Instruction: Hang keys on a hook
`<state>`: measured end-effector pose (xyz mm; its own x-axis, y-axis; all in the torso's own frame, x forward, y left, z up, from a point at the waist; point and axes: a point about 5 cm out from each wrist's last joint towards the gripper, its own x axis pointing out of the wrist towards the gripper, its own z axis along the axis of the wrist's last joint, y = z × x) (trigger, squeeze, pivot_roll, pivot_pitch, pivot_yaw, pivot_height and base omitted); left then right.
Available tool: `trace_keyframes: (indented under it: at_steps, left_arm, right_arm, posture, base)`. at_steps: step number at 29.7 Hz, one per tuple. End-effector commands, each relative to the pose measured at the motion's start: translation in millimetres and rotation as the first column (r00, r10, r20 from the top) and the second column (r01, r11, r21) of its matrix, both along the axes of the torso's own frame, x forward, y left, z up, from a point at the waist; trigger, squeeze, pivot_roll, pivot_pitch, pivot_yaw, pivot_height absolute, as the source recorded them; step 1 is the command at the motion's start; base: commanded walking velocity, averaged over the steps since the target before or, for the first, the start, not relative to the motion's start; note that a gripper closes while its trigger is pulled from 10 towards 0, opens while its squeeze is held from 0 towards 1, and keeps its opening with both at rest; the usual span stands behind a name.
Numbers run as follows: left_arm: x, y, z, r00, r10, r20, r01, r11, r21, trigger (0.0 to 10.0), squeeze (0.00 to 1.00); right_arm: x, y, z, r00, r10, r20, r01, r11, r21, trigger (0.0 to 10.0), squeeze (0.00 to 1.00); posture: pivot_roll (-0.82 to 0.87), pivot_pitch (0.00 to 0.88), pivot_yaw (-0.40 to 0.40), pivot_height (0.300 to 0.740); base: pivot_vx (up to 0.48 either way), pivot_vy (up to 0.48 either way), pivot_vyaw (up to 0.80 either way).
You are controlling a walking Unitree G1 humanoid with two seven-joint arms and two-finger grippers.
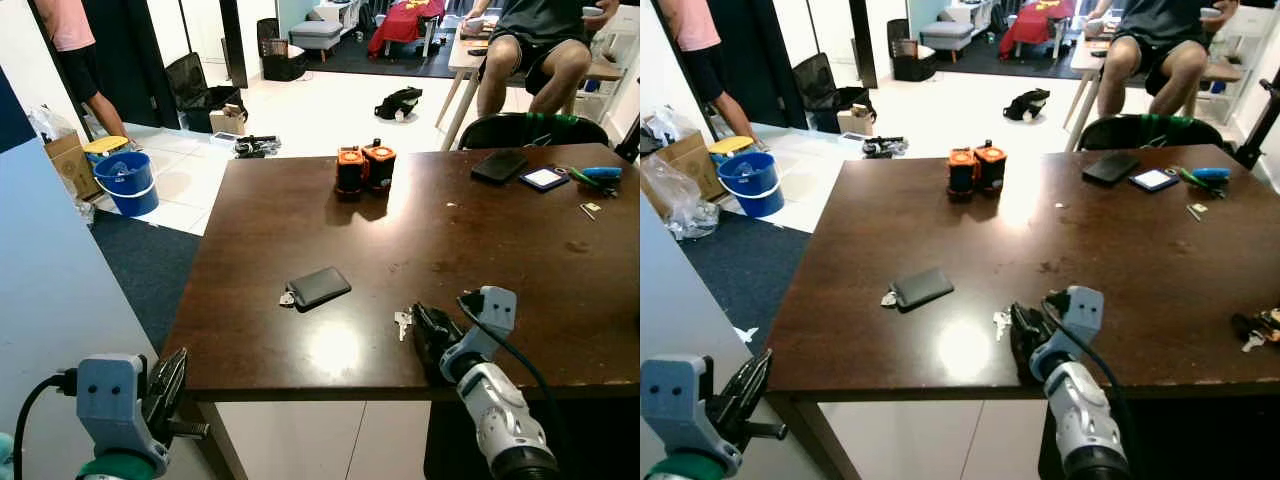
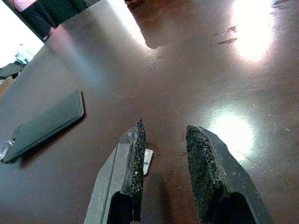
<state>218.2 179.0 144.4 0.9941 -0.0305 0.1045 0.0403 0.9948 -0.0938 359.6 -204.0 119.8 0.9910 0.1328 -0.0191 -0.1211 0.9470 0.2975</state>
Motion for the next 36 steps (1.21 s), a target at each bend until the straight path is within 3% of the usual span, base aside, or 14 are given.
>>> trace_keyframes:
  at_steps: [1,3,4,6,8,13,14,27,30,33,36]
  left_arm:
    - [-1.4,1.7,-3.4,1.000,-0.003,-0.025,0.004,1.000,0.007,10.0,0.00]
    - [-1.4,1.7,-3.4,1.000,-0.003,-0.025,0.004,1.000,0.007,10.0,0.00]
    - [-1.8,2.0,-3.5,1.000,-0.003,-0.026,0.003,1.000,0.008,10.0,0.00]
    - [-1.8,2.0,-3.5,1.000,-0.003,-0.026,0.003,1.000,0.008,10.0,0.00]
    - [-2.7,2.5,-3.3,1.000,0.001,-0.028,-0.001,1.000,0.009,10.0,0.00]
    - [-3.0,2.5,-3.3,1.000,0.002,-0.028,-0.001,1.000,0.007,10.0,0.00]
    - [-3.1,2.1,-3.6,1.000,-0.002,-0.029,0.002,1.000,0.007,10.0,0.00]
    - [-3.2,1.8,-3.6,1.000,-0.007,-0.030,0.007,1.000,0.006,10.0,0.00]
    - [-3.2,1.9,-3.5,1.000,-0.007,-0.030,0.007,1.000,0.006,10.0,0.00]
    - [-2.8,1.8,-2.9,1.000,-0.009,-0.028,0.009,1.000,0.006,10.0,0.00]
    - [-2.1,1.9,-2.0,1.000,-0.012,-0.026,0.013,1.000,0.008,10.0,0.00]
  right_arm:
    - [-9.6,9.3,-23.5,0.996,0.046,-0.072,-0.054,0.992,-0.115,10.0,0.00]
    - [-9.6,9.3,-23.5,0.996,0.046,-0.072,-0.054,0.992,-0.115,10.0,0.00]
    - [-10.5,14.5,-21.8,0.996,0.080,-0.041,-0.087,0.974,-0.209,10.0,0.00]
    - [-10.5,14.5,-21.8,0.996,0.080,-0.041,-0.087,0.974,-0.209,10.0,0.00]
    - [-12.0,22.2,-18.0,0.991,0.135,0.007,-0.126,0.939,-0.319,10.0,0.00]
    - [-12.3,23.7,-16.3,0.988,0.154,0.016,-0.139,0.926,-0.350,10.0,0.00]
    - [-13.0,25.1,-17.5,0.983,0.185,0.003,-0.168,0.898,-0.407,10.0,0.00]
    - [-13.3,28.2,-25.1,0.977,0.208,-0.044,-0.202,0.846,-0.493,10.0,0.00]
    - [-11.0,21.6,-23.2,0.988,0.151,-0.040,-0.152,0.865,-0.479,10.0,0.00]
    - [-7.3,14.0,-17.6,0.996,0.089,-0.026,-0.092,0.915,-0.392,10.0,0.00]
    - [-5.4,10.8,-14.2,0.996,0.083,-0.029,-0.088,0.927,-0.364,10.0,0.00]
  posture:
    - [-0.02,0.082,0.172,0.740]
    - [-0.02,0.082,0.172,0.740]
    - [-0.02,0.082,0.172,0.740]
    - [-0.02,0.082,0.172,0.740]
    - [-0.01,0.085,0.168,0.740]
    - [-0.01,0.085,0.168,0.740]
    - [-0.01,0.085,0.168,0.740]
    - [-0.01,0.085,0.168,0.740]
    - [-0.01,0.085,0.168,0.740]
    - [-0.01,0.085,0.168,0.740]
    - [-0.01,0.088,0.174,0.740]
  base:
    - [0.000,0.000,0.00]
    - [0.000,0.000,0.00]
    - [0.000,0.000,0.00]
    - [0.000,0.000,0.00]
    - [0.000,0.000,0.00]
    - [0.000,0.000,0.00]
    - [0.000,0.000,0.00]
    - [0.000,0.000,0.00]
    - [0.000,0.000,0.00]
    - [0.000,0.000,0.00]
    - [0.000,0.000,0.00]
